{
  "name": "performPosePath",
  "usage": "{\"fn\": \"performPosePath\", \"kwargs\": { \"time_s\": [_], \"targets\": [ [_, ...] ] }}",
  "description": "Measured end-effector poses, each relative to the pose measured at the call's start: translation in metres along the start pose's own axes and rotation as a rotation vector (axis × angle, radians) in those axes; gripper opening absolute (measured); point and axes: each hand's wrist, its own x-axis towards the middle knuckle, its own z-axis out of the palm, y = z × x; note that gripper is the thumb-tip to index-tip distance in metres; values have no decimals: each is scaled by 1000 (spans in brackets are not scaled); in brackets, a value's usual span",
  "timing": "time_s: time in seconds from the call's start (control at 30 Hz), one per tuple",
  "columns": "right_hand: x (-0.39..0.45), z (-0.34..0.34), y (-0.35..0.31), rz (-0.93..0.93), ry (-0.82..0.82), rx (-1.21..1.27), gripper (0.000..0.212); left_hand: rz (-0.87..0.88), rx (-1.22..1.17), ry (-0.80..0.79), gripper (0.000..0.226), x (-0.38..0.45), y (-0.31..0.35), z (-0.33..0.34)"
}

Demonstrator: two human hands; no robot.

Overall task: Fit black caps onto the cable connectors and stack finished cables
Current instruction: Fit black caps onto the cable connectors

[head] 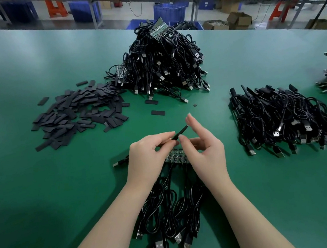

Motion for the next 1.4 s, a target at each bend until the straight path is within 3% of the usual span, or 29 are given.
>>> {"fn": "performPosePath", "kwargs": {
  "time_s": [0.07,0.13,0.2,0.4,0.57,0.67,0.83,1.03,1.17,1.27,1.4],
  "targets": [
    [2,-1,0,97,12,84,50,16,13,7,21,0,1,1],
    [4,-2,0,157,4,138,24,53,30,-6,20,-1,3,1],
    [3,-2,-1,170,-17,175,15,89,50,-20,22,-2,5,0],
    [7,-3,2,232,-4,286,16,51,87,-15,29,-2,3,1],
    [9,-6,6,246,75,328,23,-48,66,-79,14,1,-1,1],
    [9,-5,6,257,40,337,19,-47,77,-100,11,0,-1,2],
    [7,-1,8,153,-100,70,16,-12,104,-111,15,0,-2,1],
    [8,-5,6,195,70,234,16,42,198,-169,9,3,-3,-1],
    [5,1,11,188,-50,-27,18,14,166,-125,11,3,-6,-2],
    [4,0,13,151,-70,-92,25,-18,149,-137,13,3,-7,-2],
    [9,-11,-9,72,61,17,17,61,122,-7,14,3,-3,-3]
  ]
}}
